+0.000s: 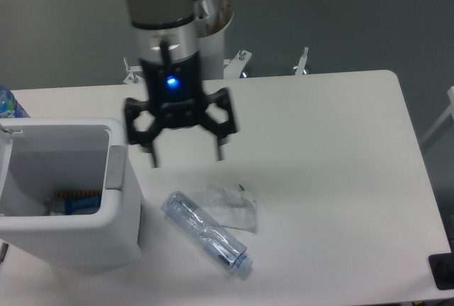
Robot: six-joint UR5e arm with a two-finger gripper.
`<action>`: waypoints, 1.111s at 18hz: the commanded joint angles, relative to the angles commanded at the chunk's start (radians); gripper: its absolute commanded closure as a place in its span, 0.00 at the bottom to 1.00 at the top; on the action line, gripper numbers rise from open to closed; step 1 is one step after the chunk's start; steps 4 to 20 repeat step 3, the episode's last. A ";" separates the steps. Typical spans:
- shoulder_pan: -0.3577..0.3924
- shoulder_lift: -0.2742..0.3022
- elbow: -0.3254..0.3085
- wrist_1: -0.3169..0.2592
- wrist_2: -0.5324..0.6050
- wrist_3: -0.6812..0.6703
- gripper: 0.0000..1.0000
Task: Open the trash can
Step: 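Lift the gripper up and away from the opened trash can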
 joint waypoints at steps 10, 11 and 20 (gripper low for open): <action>0.041 0.003 -0.008 -0.037 0.010 0.076 0.00; 0.041 0.003 -0.008 -0.037 0.010 0.076 0.00; 0.041 0.003 -0.008 -0.037 0.010 0.076 0.00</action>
